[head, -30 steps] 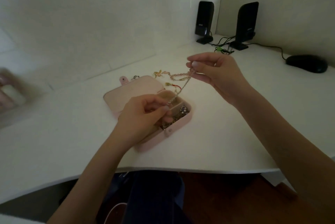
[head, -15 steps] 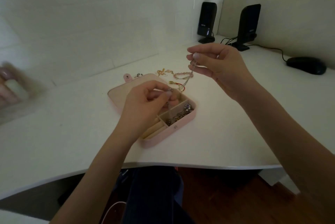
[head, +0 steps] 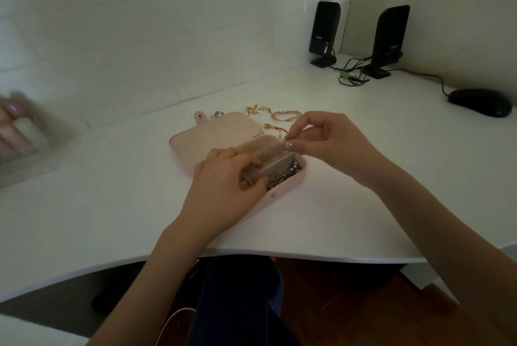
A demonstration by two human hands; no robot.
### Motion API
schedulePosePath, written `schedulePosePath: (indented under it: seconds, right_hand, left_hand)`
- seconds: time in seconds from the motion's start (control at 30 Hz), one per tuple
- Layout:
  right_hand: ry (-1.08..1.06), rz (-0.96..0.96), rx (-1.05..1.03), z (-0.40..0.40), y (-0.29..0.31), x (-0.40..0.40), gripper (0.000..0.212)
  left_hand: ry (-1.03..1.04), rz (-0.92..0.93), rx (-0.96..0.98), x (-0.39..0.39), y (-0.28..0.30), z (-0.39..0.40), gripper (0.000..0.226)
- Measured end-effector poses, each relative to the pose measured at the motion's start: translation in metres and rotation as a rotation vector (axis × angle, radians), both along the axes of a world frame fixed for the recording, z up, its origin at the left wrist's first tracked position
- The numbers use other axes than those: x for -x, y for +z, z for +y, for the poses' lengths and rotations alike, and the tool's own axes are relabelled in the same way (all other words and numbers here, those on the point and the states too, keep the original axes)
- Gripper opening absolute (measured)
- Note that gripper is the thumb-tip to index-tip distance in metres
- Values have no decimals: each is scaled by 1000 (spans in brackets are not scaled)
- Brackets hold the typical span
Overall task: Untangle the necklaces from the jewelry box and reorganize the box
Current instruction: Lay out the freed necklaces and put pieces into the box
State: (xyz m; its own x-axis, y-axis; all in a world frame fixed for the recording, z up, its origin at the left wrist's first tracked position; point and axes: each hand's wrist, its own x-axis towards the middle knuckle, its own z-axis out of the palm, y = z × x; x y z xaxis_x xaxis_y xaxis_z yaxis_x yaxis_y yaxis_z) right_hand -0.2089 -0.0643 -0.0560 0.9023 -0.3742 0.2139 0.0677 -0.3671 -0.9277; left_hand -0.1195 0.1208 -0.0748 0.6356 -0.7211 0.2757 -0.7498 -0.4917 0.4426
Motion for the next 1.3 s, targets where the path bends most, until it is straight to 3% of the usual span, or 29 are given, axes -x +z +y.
schedulePosePath:
  seconds: [0.1, 0.3, 0.53, 0.73, 0.97, 1.2, 1.3]
  right_hand:
    - [-14, 63, 161, -5, -9, 1, 8]
    - [-12, 161, 428, -16, -17, 0, 2]
    - [-143, 190, 508, -52, -3, -27, 14]
    - [-138, 265, 553, -71, -12, -80, 15]
    - [-45, 293, 628, -59, -21, -119, 17]
    - [-30, 258, 669, -56, -28, -120, 4]
    - [-56, 204, 538, -59, -23, -117, 8]
  left_hand:
    - [-26, 9, 52, 0, -6, 1, 54]
    - [-22, 2, 41, 1, -4, 1, 59]
    - [-38, 38, 47, 2, -5, 8, 49]
    - [-3, 49, 95, -7, -3, 1, 13]
    - [59, 48, -2, -22, 3, -13, 14]
    - [92, 18, 63, -19, 1, -15, 14]
    - [79, 12, 69, -20, 0, -16, 12]
